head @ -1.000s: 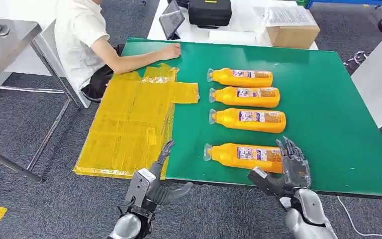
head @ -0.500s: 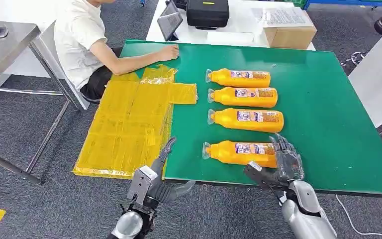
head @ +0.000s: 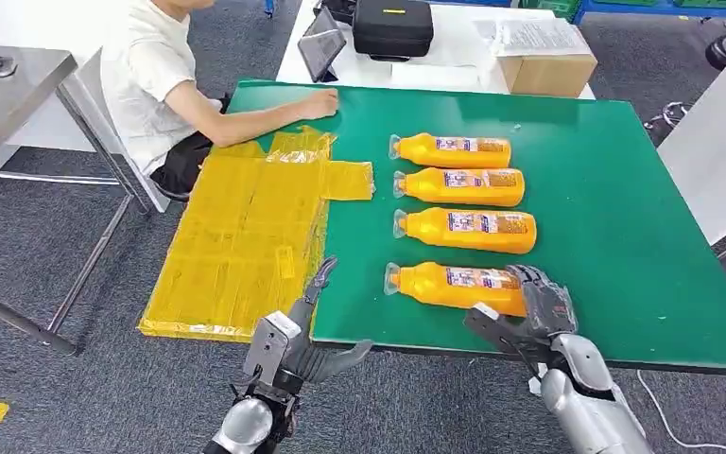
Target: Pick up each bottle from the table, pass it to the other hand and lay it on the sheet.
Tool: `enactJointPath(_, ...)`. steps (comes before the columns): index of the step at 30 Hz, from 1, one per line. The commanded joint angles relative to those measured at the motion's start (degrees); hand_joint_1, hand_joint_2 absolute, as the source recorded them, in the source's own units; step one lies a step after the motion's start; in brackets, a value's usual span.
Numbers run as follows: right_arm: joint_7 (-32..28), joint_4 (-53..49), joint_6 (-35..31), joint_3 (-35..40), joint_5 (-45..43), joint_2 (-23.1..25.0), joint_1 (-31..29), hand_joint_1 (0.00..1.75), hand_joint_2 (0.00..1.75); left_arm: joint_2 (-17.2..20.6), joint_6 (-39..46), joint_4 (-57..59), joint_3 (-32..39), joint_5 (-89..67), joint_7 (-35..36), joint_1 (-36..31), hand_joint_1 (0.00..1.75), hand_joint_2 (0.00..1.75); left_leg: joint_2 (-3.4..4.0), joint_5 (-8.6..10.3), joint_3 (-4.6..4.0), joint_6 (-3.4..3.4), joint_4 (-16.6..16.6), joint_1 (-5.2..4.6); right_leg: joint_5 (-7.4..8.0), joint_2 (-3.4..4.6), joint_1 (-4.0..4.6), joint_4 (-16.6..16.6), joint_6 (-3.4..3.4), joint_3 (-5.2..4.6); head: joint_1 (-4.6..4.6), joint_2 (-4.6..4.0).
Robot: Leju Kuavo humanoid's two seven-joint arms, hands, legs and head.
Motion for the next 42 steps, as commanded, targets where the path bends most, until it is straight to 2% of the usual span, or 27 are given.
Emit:
enactJointPath(1, -2.9, 6.1, 0.7, 1.0, -3.6, 2.2, 3.6, 1.61, 1.75, 0.6, 0.2, 2.3, -0.8, 0.2, -0.2, -1.8, 0.00, 1.75, -0.20, -0.01, 0.15, -0.10, -0.1, 0.11, -0.05, -0.19, 0.11, -0.1, -0.10, 0.23, 0.02, 0.00)
enactJointPath(3, -5.5, 4.8, -0.1, -0.6, -6.9, 3.4, 4.2, 1.61, 1.75, 0.5, 0.4, 1.9, -0.5, 0.5, -0.7, -1.5, 0.00, 1.75, -0.18, -0.01, 0.13, -0.10, -0.1, 0.12, -0.05, -0.17, 0.12, -0.1, -0.11, 0.21, 0.02, 0.00)
enactJointPath(5, -8.9, 0.5, -1.3, -3.1, -12.1, 5.9, 5.3, 1.71, 1.75, 0.9, 2.0, 2.3, 0.1, 2.4, -1.3, -1.7, 0.00, 1.75, -0.16, -0.02, 0.11, -0.12, -0.1, 0.13, -0.04, -0.14, 0.12, -0.1, -0.12, 0.18, 0.02, 0.00)
enactJointPath(6, -9.4, -2.2, -1.2, -3.4, -13.6, 6.8, 5.9, 1.66, 1.75, 0.9, 3.0, 2.5, 0.4, 3.2, -1.6, -1.5, 0.00, 1.75, -0.17, 0.01, 0.07, -0.20, -0.1, 0.17, -0.01, -0.13, 0.17, -0.2, -0.19, 0.14, 0.02, 0.00)
enactJointPath(7, -11.4, -5.0, -2.0, -4.7, -16.9, 8.0, 6.7, 1.75, 1.75, 0.2, 4.7, 2.6, 1.8, 4.9, -2.1, -1.0, 0.00, 1.75, -0.05, -0.04, 0.08, -0.16, -0.1, 0.13, -0.02, -0.02, 0.13, -0.1, -0.14, 0.12, 0.02, 0.00)
enactJointPath(10, -13.6, -13.8, -2.0, -4.5, -22.2, 10.1, 9.3, 1.75, 1.75, 0.3, 4.0, 2.2, 3.5, 12.5, -2.2, 0.6, 0.00, 1.75, -0.06, -0.04, 0.03, -0.26, -0.1, 0.16, -0.02, 0.00, 0.17, -0.1, -0.24, 0.04, 0.02, 0.00)
enactJointPath(13, -12.7, -15.3, -2.2, -4.0, -22.4, 10.4, 9.7, 1.75, 1.75, 0.6, 3.9, 1.9, 3.6, 13.6, -2.3, 1.1, 0.00, 1.75, 0.09, -0.08, -0.08, -0.23, -0.1, 0.17, -0.04, 0.15, 0.18, 0.0, -0.20, -0.04, 0.00, 0.00)
enactJointPath(15, -17.5, -19.4, -2.4, -5.0, -29.5, 13.1, 10.8, 1.68, 1.75, 0.4, -0.2, 0.6, 5.6, 22.3, -0.1, 2.8, 0.00, 1.75, 0.03, -0.07, -0.26, -0.17, 0.0, 0.15, -0.05, 0.08, 0.17, 0.0, -0.14, -0.19, -0.02, 0.00)
enactJointPath(21, -16.4, -21.1, -2.9, -3.7, -29.2, 13.6, 11.3, 1.68, 1.75, 1.2, -0.4, 0.0, 4.9, 23.1, -0.2, 3.2, 0.00, 1.75, 0.01, -0.11, -0.49, -0.19, 0.0, 0.17, -0.13, 0.12, 0.17, 0.1, -0.19, -0.32, 0.00, 0.00)
enactJointPath(26, -16.4, -21.0, -2.8, -3.7, -29.3, 13.3, 11.3, 1.68, 1.75, 1.1, -0.3, 0.0, 4.8, 23.2, -0.2, 3.1, 0.00, 1.75, -0.28, -0.01, -0.87, -0.14, 0.0, 0.09, -0.08, -0.11, 0.09, 0.1, -0.13, -0.64, 0.00, 0.00)
enactJointPath(36, -16.4, -21.0, -2.8, -3.7, -29.3, 13.3, 11.3, 1.68, 1.75, 1.1, -0.3, 0.0, 4.8, 23.2, -0.2, 3.1, 0.00, 1.75, -0.30, -0.01, -0.96, -0.14, 0.0, 0.10, -0.07, -0.12, 0.10, 0.1, -0.13, -0.74, 0.00, 0.00)
enactJointPath(37, -16.7, -21.3, -3.0, -3.9, -30.1, 13.6, 11.4, 1.66, 1.75, 1.0, -0.3, -0.1, 5.0, 24.1, -0.1, 3.2, 0.00, 1.75, -0.27, -0.07, -0.84, -0.19, 0.0, 0.12, -0.12, -0.08, 0.12, 0.1, -0.18, -0.63, 0.00, 0.00)
enactJointPath(38, -17.4, -21.9, -3.6, -3.9, -31.2, 14.0, 11.6, 1.55, 1.75, 1.1, -0.4, -0.3, 4.9, 25.2, 0.0, 3.3, 0.00, 1.75, -0.27, -0.01, -0.97, -0.13, 0.0, 0.09, -0.07, -0.08, 0.09, 0.1, -0.12, -0.76, 0.00, 0.00)
enactJointPath(39, -18.3, -23.8, -4.3, -3.5, -33.0, 15.0, 12.2, 1.48, 1.75, 1.2, -1.4, -1.3, 4.9, 28.1, 0.3, 3.9, 0.00, 1.75, -0.24, -0.11, -0.72, -0.23, 0.0, 0.14, -0.15, -0.03, 0.14, 0.1, -0.22, -0.53, 0.00, 0.00)
enactJointPath(41, -18.6, -26.1, -5.8, -2.8, -35.1, 16.3, 12.8, 1.43, 1.75, 1.5, -2.3, -3.1, 4.6, 32.1, 1.8, 4.7, 0.00, 1.75, -0.22, -0.16, -0.74, -0.25, 0.0, 0.16, -0.19, 0.00, 0.16, 0.1, -0.24, -0.55, 0.00, 0.00)
enactJointPath(42, -18.5, -26.8, -6.4, -2.4, -36.0, 16.7, 12.8, 1.47, 1.75, 1.8, -2.7, -3.8, 4.0, 33.6, 2.4, 4.9, 0.00, 1.75, -0.23, -0.28, -0.49, -0.37, 0.0, 0.22, -0.32, 0.01, 0.22, 0.1, -0.37, -0.32, 0.00, 0.00)
